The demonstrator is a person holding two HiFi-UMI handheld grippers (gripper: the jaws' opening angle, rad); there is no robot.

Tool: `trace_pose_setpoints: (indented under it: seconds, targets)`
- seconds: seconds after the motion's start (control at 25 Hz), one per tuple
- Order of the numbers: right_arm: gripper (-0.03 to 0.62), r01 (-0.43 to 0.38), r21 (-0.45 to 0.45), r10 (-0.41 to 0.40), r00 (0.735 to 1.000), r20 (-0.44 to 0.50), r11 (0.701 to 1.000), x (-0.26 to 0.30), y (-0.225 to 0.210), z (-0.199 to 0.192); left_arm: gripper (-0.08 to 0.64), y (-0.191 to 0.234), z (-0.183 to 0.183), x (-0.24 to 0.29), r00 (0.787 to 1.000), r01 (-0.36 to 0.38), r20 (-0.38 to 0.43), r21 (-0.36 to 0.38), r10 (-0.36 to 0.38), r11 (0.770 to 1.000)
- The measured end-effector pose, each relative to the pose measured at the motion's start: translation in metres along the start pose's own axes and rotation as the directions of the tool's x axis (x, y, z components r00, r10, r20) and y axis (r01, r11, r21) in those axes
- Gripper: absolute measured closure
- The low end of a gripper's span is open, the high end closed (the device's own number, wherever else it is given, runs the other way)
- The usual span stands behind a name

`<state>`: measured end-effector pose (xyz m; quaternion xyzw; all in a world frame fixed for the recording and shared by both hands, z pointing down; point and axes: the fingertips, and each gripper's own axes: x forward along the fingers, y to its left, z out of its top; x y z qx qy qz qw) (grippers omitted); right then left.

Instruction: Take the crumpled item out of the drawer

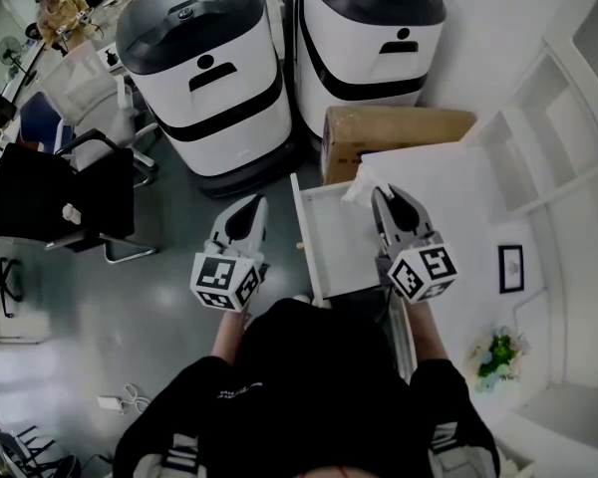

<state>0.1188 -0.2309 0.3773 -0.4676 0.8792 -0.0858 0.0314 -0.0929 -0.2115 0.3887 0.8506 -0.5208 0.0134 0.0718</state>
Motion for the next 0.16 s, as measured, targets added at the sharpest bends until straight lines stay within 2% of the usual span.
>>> trace_pose_setpoints:
  seconds: [0.16]
  targets:
    - [0.552, 0.001, -0.008, -0.001, 1.000, -0.001, 1.000, -0.0017, 0.0013, 0.0005, 0.563, 0.0000, -0.0005, -0.0006, 1.000, 0.001, 0.002, -0.007, -0.001, 1.000]
